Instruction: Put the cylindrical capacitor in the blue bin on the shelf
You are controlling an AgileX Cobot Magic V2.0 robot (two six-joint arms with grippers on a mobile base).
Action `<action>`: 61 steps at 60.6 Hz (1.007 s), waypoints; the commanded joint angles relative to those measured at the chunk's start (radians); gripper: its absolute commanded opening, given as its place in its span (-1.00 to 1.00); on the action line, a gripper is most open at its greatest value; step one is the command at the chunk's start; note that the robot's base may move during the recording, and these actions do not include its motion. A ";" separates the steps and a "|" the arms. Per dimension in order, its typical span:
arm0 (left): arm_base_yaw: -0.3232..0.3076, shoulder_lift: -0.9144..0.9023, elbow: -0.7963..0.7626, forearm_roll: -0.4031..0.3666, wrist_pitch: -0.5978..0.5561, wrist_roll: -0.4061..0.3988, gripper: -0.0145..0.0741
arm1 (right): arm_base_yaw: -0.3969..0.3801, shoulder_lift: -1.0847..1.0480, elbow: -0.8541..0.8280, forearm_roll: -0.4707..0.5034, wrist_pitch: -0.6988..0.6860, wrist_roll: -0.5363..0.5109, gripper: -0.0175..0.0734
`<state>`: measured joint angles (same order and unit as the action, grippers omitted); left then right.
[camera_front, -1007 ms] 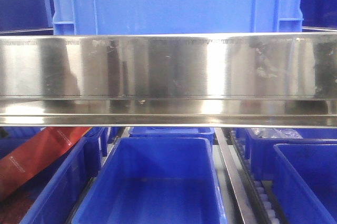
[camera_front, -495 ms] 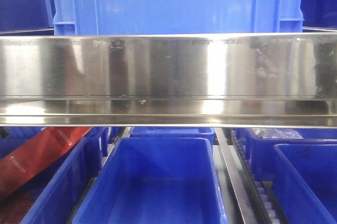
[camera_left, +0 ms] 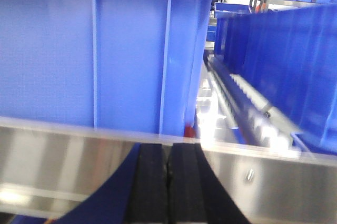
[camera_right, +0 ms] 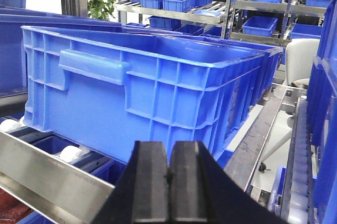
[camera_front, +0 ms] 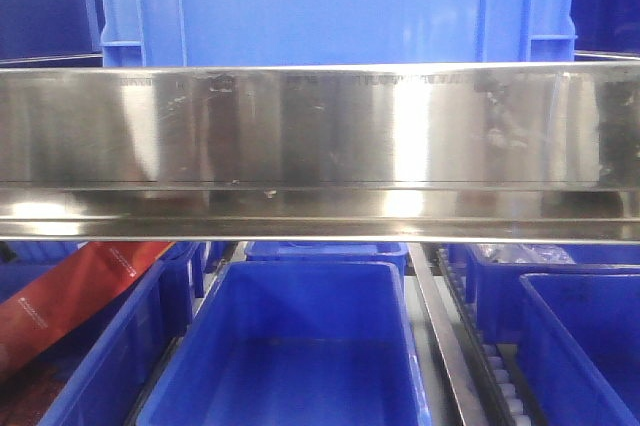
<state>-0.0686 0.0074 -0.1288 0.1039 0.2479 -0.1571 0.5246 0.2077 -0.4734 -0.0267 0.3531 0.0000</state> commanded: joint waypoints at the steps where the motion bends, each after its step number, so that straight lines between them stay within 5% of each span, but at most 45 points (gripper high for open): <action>1: 0.003 -0.007 0.076 -0.014 -0.092 0.000 -0.88 | -0.006 -0.004 0.000 -0.012 -0.024 0.000 -0.95; 8: 0.003 -0.007 0.129 -0.030 -0.225 0.000 -0.88 | -0.006 -0.003 0.000 -0.012 -0.026 0.000 -0.95; 61: -0.025 -0.007 0.129 -0.033 -0.169 0.000 -0.88 | -0.006 -0.003 0.000 -0.012 -0.026 0.000 -0.95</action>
<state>-0.0890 0.0052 0.0010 0.0784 0.0998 -0.1571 0.5246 0.2077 -0.4734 -0.0267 0.3516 0.0000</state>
